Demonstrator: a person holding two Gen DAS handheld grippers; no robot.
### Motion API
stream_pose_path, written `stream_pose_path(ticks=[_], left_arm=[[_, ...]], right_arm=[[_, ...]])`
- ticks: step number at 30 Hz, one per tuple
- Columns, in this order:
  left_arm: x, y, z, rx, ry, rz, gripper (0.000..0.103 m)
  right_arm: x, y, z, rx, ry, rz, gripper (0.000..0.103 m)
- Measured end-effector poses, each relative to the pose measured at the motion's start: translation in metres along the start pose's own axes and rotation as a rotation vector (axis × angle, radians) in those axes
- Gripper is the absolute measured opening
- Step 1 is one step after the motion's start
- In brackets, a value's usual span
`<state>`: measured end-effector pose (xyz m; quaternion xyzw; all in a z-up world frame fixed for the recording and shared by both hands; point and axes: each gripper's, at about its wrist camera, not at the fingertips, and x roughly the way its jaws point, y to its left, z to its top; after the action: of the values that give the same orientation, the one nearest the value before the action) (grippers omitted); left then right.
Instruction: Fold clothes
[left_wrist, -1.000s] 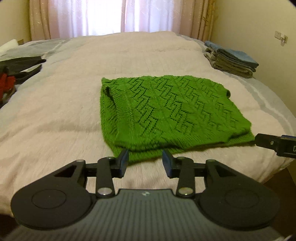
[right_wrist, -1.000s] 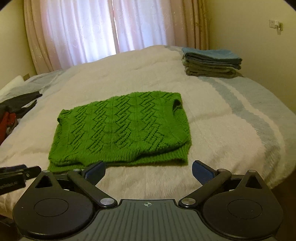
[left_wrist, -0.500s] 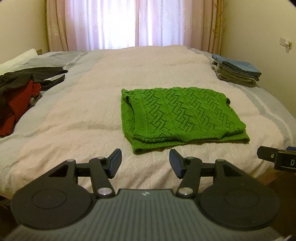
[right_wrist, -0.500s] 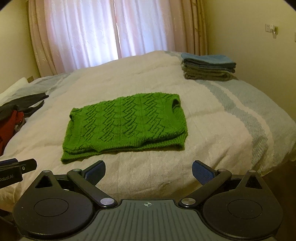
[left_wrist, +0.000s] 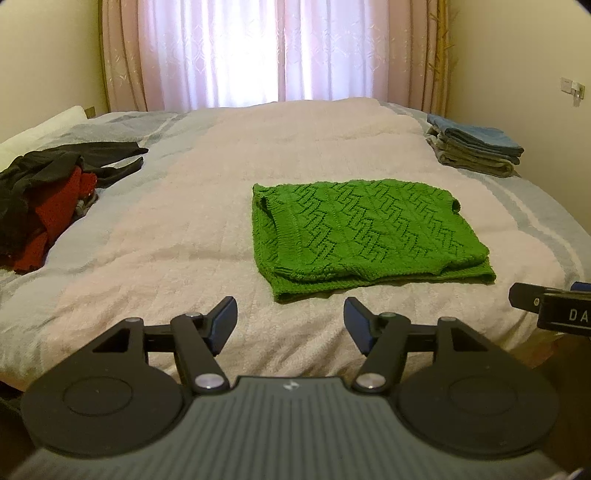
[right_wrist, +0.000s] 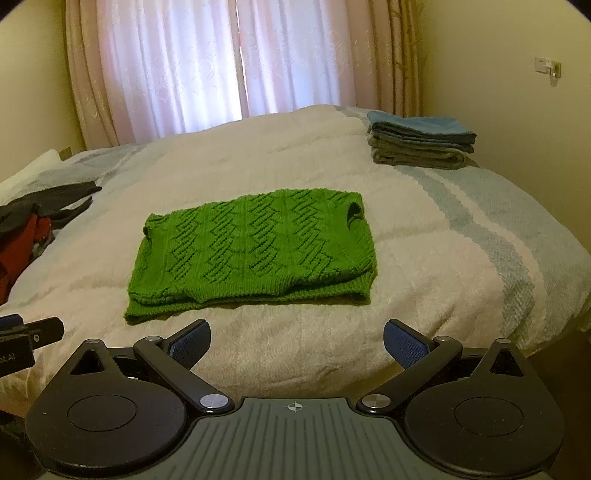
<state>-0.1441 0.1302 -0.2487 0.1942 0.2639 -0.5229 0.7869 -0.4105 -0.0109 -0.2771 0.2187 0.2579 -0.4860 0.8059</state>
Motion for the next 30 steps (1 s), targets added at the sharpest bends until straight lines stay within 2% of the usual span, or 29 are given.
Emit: stream_pose_path(ticks=[17,30], left_arm=[[0.042,0.001,0.02,0.012,0.065,-0.019,0.062],[0.072,0.005,0.02,0.002,0.115,-0.048,0.062]], right_arm=[[0.043,-0.005,0.015,-0.002,0.081,-0.046,0.102],[0.062,-0.007,0.02,-0.014,0.117,-0.072,0.102]])
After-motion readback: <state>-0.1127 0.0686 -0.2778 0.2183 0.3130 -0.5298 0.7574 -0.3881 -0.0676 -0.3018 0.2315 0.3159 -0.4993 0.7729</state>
